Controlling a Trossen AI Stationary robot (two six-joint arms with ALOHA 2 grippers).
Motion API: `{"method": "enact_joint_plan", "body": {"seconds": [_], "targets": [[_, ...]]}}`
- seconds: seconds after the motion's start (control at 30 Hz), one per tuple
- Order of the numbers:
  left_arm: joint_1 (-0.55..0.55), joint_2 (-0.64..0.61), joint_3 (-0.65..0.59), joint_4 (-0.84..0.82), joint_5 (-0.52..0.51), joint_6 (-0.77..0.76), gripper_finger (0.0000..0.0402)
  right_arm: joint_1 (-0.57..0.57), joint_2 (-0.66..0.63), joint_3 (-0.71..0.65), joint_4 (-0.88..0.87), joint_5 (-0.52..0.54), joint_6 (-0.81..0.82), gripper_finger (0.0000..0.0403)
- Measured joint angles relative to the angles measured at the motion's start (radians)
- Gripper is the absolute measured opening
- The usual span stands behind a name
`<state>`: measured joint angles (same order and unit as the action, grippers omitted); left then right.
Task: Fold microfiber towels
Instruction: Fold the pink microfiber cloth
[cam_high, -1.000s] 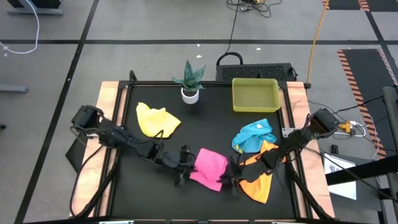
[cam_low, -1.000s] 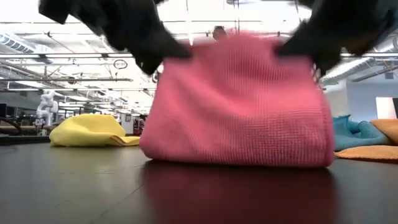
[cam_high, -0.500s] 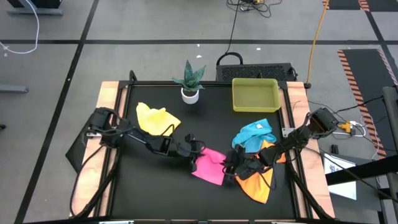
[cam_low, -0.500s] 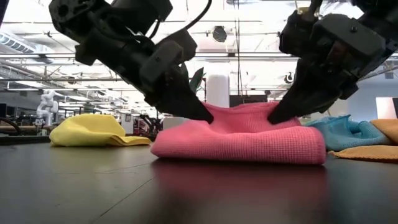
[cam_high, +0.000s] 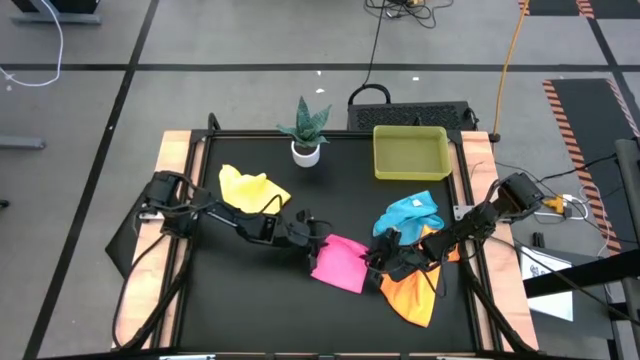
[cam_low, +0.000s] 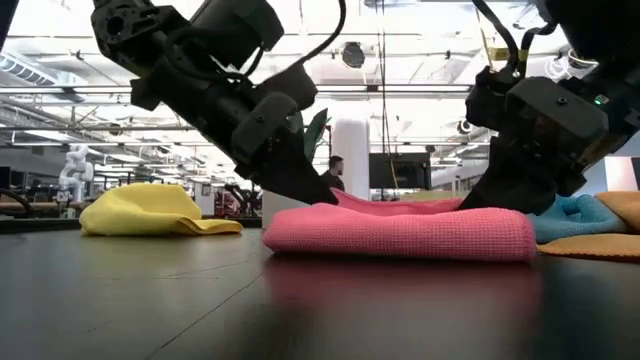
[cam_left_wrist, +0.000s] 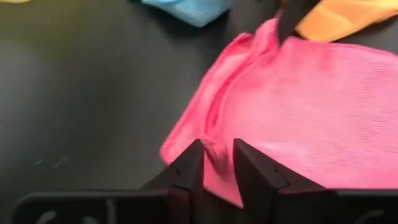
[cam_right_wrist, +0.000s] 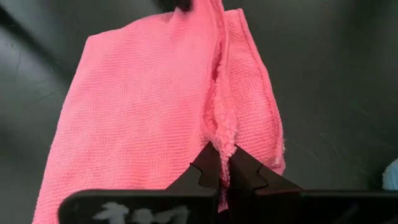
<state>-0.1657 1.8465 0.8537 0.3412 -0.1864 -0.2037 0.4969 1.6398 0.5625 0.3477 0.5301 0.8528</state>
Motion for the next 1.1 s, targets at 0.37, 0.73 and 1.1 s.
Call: {"method": "enact_joint_plan", "body": {"seconds": [0.37, 0.73, 1.1], "targets": [[-0.026, -0.056, 0.000, 0.046, 0.002, -0.076, 0.0143, 0.000, 0.000, 0.000, -0.001, 0.029, -0.051, 0.0013], [-0.080, -0.043, 0.001, 0.072, 0.002, -0.015, 0.0143, 0.002, -0.071, -0.001, -0.075, 0.048, -0.047, 0.0096], [-0.059, 0.076, 0.001, 0.185, -0.163, -0.088, 0.0143, -0.012, -0.114, 0.000, -0.021, 0.026, -0.096, 0.0060]]}}
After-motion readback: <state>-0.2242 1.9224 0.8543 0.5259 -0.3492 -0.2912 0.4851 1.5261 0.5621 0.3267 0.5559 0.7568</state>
